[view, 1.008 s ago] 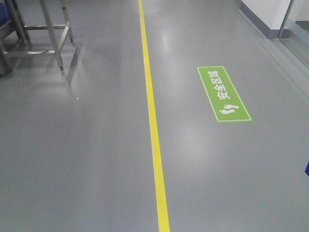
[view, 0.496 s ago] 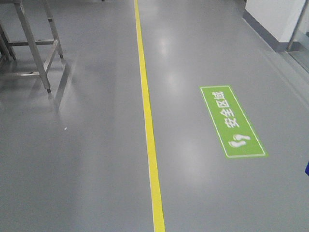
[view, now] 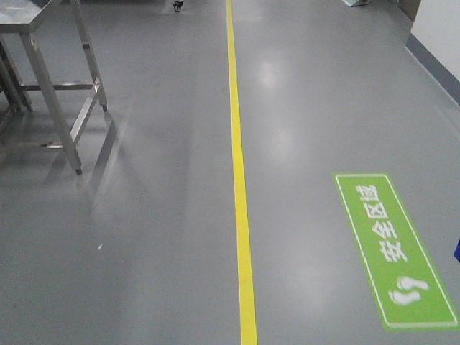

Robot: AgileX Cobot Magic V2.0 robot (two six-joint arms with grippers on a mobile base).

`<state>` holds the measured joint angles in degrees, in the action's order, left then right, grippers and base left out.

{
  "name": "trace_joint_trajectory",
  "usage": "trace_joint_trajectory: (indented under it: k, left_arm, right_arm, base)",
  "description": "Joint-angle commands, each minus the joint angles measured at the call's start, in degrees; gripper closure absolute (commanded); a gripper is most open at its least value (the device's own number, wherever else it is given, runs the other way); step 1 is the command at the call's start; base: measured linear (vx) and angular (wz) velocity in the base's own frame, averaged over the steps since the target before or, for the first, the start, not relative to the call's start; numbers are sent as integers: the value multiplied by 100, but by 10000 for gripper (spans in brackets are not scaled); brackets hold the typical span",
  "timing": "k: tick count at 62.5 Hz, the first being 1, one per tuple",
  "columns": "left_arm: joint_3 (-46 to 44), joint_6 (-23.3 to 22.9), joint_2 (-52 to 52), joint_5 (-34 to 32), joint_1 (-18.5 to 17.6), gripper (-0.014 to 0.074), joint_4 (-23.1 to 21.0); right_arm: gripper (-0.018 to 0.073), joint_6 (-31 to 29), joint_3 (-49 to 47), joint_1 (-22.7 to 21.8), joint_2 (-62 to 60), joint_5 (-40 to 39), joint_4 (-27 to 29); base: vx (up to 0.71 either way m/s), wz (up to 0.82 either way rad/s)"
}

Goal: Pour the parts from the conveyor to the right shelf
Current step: 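Drive along the yellow floor line toward the bin shelves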

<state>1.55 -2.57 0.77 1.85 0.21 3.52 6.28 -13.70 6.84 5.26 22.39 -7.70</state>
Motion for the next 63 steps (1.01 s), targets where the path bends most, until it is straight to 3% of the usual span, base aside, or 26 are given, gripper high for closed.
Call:
trace_joint_trajectory:
  k: [1,63]
  left_arm:
    - [178,-44,69,-415,12,603,-14]
    - [173,-44,69,-415,12,603,-14]
  right_arm:
    - [568,-38,-165,-23,66,-492,-80]
    - [568,-38,-165,-30,66,-492,-74]
  base:
    - [77,6]
    - [81,0]
